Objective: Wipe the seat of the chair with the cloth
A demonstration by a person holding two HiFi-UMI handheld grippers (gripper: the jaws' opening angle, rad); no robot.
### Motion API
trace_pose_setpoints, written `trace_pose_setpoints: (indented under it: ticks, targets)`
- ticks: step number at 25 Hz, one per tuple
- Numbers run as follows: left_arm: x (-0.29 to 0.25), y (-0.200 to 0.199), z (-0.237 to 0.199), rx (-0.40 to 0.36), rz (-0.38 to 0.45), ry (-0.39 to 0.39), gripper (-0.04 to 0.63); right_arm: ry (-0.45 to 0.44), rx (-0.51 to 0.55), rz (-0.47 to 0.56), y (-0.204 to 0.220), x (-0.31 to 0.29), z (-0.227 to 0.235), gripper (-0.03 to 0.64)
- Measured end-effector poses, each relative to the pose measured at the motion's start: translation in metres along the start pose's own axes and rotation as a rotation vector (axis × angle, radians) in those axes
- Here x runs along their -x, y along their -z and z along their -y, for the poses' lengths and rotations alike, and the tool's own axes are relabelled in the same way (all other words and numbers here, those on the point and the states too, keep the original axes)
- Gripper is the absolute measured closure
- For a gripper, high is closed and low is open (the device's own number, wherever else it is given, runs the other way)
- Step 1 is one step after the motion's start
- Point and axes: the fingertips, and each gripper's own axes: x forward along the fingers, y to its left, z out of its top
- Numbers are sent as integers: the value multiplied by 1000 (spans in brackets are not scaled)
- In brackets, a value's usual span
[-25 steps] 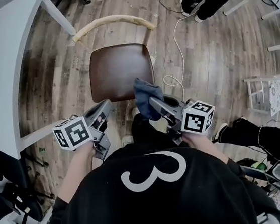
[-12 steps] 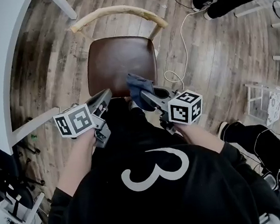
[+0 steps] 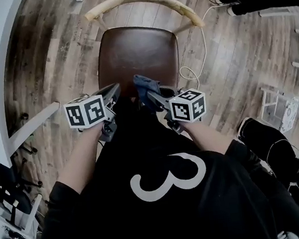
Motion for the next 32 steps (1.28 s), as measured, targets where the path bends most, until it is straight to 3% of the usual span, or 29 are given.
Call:
trace_pose_setpoints:
  ticks: [11,19,27,32]
  targets:
    - [-20,5,-61,-46,-117,-35,583,51,-45,52,-53,-90,28,563]
    - [-23,12,-118,70,-151,-108,583,22,-2,-3,-72,-154,21,563]
    - [-25,12,-141,185,-156,-72,583,7,-37,65,-114,-205,21,563]
    - [-32,13,-158,234,-154,-86,583,44,-73,126,-141,-223,40,563]
